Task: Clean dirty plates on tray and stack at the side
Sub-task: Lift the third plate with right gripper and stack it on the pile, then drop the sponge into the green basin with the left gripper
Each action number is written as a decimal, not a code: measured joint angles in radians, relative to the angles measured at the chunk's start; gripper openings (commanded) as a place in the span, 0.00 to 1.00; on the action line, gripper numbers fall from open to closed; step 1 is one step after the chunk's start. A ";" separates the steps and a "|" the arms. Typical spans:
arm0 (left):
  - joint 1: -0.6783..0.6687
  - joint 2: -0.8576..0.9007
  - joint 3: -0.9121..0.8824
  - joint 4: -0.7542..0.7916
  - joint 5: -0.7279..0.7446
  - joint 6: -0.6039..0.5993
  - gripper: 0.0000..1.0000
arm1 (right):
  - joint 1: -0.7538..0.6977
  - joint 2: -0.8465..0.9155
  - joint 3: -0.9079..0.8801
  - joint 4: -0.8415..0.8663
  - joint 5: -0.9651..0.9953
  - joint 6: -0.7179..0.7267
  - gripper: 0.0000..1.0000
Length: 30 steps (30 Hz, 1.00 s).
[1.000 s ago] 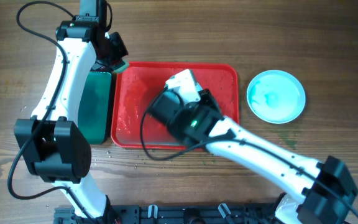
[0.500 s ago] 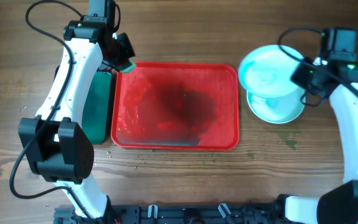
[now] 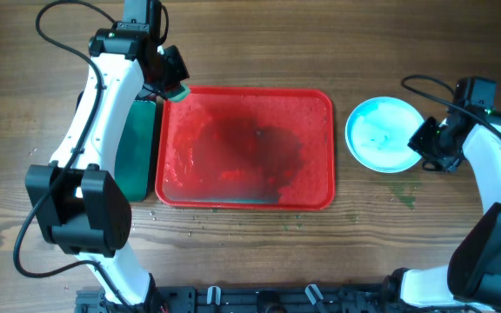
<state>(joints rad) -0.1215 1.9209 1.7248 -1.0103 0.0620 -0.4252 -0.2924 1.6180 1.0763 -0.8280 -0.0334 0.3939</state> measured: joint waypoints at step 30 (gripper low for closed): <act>0.343 -0.071 -0.266 -0.089 -0.163 -0.101 1.00 | 0.467 -0.005 0.256 -0.049 -0.162 -0.136 0.72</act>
<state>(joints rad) 0.2218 1.8503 1.4593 -1.0988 -0.1013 -0.5262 0.1741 1.6127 1.3323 -0.8768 -0.1951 0.2581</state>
